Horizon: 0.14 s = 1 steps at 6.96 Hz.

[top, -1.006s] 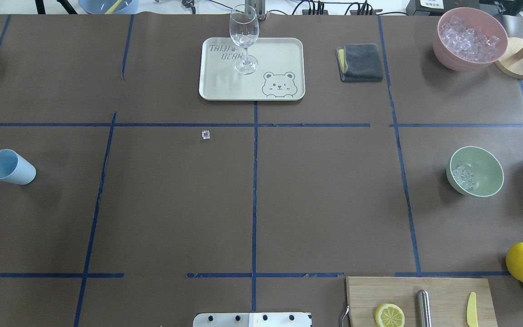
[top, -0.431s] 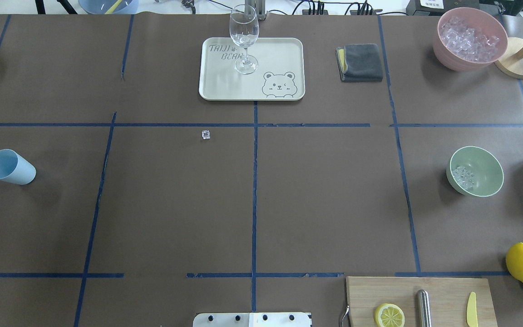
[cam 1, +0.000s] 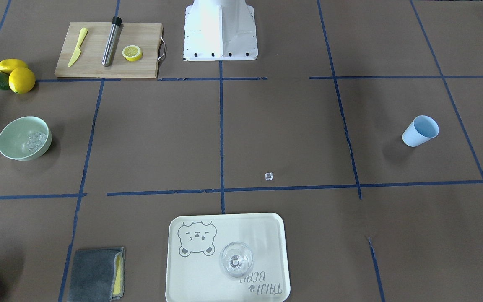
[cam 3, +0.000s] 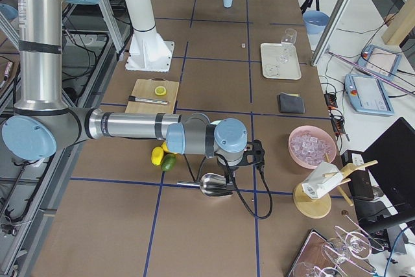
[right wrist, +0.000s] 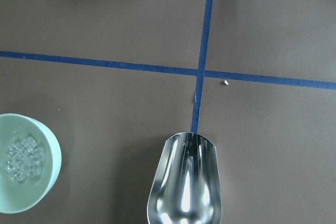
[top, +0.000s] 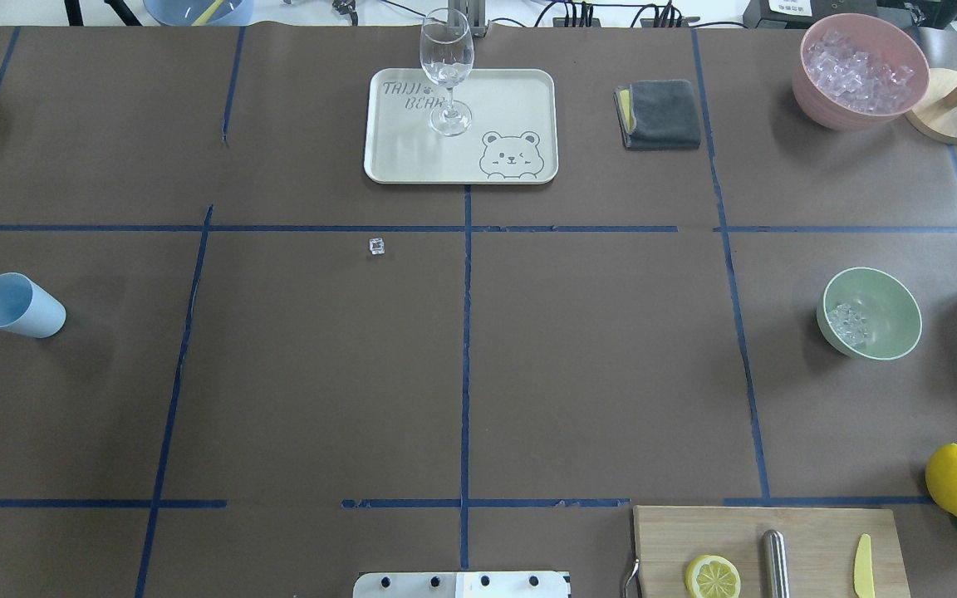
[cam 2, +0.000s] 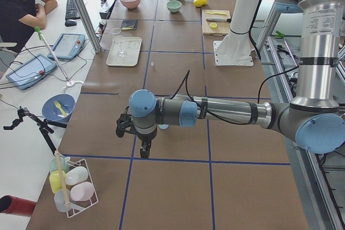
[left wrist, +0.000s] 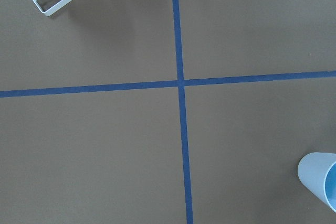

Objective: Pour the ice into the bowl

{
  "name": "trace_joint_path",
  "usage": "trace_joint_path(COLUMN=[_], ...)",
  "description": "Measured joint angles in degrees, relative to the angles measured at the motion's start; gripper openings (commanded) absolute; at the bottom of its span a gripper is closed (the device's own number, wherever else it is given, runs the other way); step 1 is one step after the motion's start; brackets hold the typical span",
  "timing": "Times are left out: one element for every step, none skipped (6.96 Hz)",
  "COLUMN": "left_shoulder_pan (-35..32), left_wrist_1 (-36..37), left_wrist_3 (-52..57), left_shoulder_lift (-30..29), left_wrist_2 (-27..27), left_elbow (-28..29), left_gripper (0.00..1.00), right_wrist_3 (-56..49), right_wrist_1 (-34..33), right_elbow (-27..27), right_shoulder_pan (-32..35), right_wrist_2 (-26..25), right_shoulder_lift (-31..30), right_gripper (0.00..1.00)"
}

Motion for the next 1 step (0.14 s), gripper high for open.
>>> trace_joint_path(left_shoulder_pan=[0.0], left_wrist_1=[-0.2], left_wrist_3=[0.0], left_shoulder_lift=[0.0], left_wrist_2=[0.0], left_elbow=[0.0], left_gripper=[1.00], right_wrist_3=[0.0], right_wrist_1=[0.0], right_elbow=[0.1], right_shoulder_pan=[0.0], right_wrist_2=[0.0], right_shoulder_lift=[0.1], right_gripper=[1.00])
